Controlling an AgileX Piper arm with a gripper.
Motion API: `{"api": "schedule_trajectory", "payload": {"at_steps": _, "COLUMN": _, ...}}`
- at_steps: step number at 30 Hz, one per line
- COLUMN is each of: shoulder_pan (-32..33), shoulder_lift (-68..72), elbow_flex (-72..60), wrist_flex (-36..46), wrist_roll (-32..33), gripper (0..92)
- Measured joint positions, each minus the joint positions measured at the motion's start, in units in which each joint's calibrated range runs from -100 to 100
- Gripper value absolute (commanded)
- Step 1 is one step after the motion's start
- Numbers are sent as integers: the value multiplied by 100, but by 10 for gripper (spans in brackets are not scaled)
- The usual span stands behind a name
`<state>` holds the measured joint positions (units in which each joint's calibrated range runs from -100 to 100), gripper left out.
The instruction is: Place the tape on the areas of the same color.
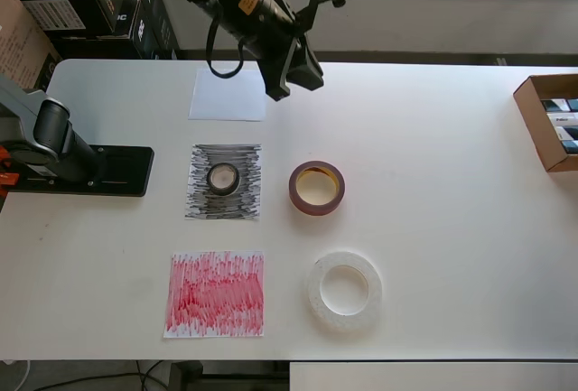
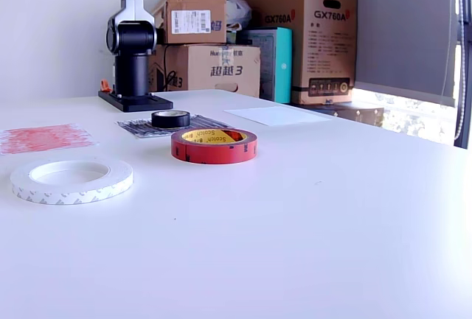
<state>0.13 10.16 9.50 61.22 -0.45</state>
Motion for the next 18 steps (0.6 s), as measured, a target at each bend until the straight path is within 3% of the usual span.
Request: {"api": "schedule_trajectory", "payload": {"at_steps": 18, "shoulder_pan": -710, "shoulder_lift": 1908, "elbow_flex": 0, "wrist_flex": 61, "wrist_roll": 188, "gripper": 161}}
